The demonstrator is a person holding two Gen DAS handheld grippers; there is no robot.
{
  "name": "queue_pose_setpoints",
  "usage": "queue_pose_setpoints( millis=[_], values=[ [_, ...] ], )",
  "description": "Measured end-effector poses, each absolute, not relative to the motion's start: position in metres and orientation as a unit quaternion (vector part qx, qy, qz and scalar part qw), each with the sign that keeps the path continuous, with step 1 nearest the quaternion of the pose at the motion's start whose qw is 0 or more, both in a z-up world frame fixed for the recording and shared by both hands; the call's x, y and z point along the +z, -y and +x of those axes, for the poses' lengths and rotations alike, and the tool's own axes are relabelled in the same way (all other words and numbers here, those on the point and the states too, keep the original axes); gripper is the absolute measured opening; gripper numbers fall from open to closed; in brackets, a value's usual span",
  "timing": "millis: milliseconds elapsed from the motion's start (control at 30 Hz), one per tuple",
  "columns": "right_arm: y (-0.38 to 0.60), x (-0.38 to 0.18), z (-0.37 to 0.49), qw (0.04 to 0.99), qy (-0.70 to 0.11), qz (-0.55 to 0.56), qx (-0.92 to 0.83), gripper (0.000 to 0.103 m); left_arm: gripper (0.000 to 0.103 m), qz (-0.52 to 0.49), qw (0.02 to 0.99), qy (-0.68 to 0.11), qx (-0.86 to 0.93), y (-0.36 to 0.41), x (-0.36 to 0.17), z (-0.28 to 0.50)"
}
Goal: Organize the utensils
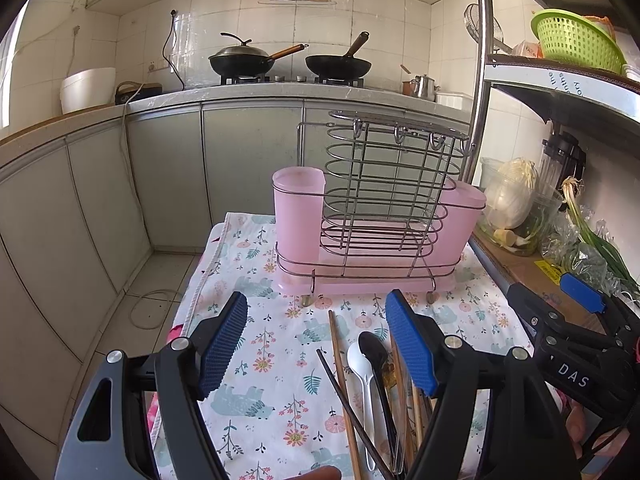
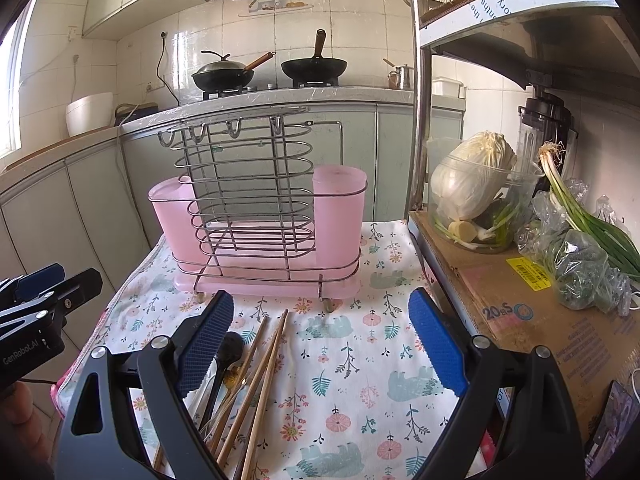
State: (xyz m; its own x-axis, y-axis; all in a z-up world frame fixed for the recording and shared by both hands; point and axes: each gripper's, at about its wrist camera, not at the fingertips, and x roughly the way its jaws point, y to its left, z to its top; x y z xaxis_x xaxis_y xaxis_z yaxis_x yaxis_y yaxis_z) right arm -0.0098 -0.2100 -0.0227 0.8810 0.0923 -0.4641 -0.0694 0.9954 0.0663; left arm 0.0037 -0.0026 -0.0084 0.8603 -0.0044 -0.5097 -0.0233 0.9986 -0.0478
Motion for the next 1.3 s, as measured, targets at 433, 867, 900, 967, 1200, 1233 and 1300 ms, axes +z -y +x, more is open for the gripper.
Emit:
queue_pose_setpoints(
  millis=[433,867,900,967,1200,1233,1300],
  values=[
    [0.207,-0.019,-0.011,0.970,-0.238,0.019,0.042,0.090,0.071,-0.026,0.964,-0.265,0.005,0.002,-0.009,0.004],
    [0.215,-0.030,0.010,0.958,-0.280,0.035,0.054,0.090,0.069,-0.043,0.948,-0.314,-0.016,-0.019,-0.026,0.027],
    [0.215,-0.032,0.013,0.955,-0.287,0.038,0.057,0.090,0.066,-0.051,0.945,-0.322,-0.018,-0.024,-0.028,0.031],
    [0.216,-0.036,0.018,0.950,-0.303,0.045,0.064,0.090,0.063,-0.066,0.939,-0.338,-0.025,-0.031,-0.033,0.038],
    [0.215,-0.057,0.039,0.923,-0.367,0.067,0.093,0.069,0.043,-0.120,0.904,-0.407,-0.048,-0.051,-0.051,0.063],
    [0.216,-0.061,0.042,0.918,-0.378,0.071,0.098,0.063,0.040,-0.127,0.898,-0.419,-0.052,-0.052,-0.055,0.066],
    [0.216,-0.069,0.047,0.907,-0.399,0.083,0.109,0.055,0.035,-0.143,0.881,-0.446,-0.064,-0.053,-0.064,0.074]
  ],
)
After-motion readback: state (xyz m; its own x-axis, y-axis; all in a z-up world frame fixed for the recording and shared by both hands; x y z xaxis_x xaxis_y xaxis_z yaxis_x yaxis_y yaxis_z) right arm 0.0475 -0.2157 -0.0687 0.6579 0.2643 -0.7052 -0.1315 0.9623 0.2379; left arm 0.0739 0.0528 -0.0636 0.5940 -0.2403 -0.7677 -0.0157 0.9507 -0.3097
